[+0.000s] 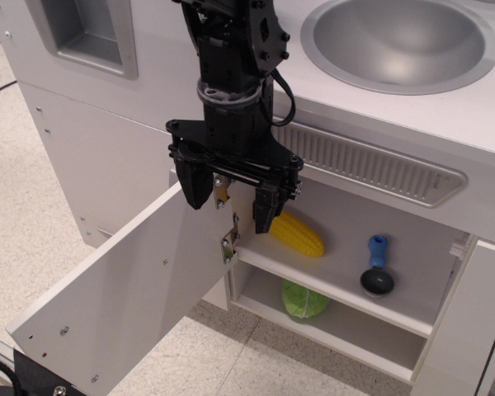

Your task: Close cabinet

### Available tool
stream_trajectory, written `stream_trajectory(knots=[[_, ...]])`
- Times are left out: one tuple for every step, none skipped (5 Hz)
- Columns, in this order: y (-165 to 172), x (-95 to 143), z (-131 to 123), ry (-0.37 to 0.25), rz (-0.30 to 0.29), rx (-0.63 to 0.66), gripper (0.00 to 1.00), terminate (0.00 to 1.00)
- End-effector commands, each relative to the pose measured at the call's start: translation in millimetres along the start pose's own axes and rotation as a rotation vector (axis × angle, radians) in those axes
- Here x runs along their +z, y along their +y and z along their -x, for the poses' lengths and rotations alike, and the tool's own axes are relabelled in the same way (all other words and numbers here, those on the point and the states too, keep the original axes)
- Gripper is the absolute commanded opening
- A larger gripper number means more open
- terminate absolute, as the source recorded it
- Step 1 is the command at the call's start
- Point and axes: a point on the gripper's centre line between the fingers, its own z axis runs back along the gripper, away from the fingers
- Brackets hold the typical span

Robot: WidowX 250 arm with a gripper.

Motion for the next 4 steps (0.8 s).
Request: stream_trajectory(knots=[[0, 0, 0, 0.000, 0.000, 0.000, 1.00, 0.00], [25, 6, 8, -0.036, -0.026, -0.028, 1.00, 0.00], [48, 7, 9, -0.064, -0.053, -0.036, 1.00, 0.00], [71, 4, 9, -0.100, -0.062, -0.043, 1.00, 0.00]])
